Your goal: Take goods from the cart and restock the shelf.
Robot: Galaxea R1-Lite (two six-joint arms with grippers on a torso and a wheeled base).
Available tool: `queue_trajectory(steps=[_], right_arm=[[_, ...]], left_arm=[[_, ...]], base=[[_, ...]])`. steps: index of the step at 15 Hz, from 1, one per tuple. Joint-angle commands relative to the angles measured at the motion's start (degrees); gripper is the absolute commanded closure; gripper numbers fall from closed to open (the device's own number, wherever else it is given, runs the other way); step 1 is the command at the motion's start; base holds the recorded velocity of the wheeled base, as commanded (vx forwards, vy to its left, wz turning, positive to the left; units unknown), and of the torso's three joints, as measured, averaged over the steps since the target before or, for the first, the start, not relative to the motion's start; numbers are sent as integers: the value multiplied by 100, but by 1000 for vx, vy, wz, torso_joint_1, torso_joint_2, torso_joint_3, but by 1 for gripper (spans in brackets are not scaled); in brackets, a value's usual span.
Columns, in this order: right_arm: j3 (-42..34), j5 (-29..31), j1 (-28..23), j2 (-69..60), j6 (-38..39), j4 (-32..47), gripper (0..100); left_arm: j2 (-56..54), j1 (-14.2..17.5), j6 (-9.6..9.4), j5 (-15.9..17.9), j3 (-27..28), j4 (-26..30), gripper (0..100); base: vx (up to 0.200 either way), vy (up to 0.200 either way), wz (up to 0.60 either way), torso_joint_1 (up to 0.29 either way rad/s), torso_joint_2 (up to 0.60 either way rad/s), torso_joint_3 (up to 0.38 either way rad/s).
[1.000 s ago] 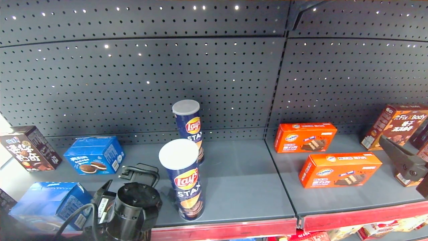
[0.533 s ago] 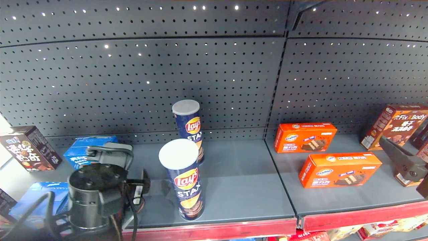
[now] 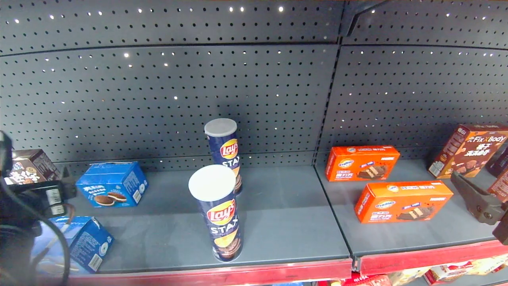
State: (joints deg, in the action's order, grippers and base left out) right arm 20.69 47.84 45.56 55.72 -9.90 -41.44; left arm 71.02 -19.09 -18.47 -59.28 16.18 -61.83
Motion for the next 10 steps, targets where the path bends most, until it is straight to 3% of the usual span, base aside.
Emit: queue_trajectory(steps=[1,2,3,5,7,10], right_arm=[[-12,-2,-3,-9,-3,-5,0],[-3,-2,-3,9,-3,-5,0],[-21,-2,-3,9,23,-5,0],[-21,-2,-64,0,41,-5,0],[14,-2,-91,-9,49,-5,0],[-12,-2,-240,-141,49,-5,0]], left_arm=[[-1038,828,-632,-4,-748,-593,0],[-1407,1241,-799,-4,-1038,-760,0],[-1750,1575,-834,-4,-1222,-760,0],[-2400,1927,-834,4,-1565,-708,0],[-2936,1848,-843,31,-1503,-347,0],[-4140,1180,-939,-4,-616,1446,0]], base=[[0,0,0,0,0,0],[0,0,0,0,0,0],[0,0,0,0,0,0],[0,0,0,0,0,0],[0,0,0,0,0,0],[0,0,0,0,0,0]])
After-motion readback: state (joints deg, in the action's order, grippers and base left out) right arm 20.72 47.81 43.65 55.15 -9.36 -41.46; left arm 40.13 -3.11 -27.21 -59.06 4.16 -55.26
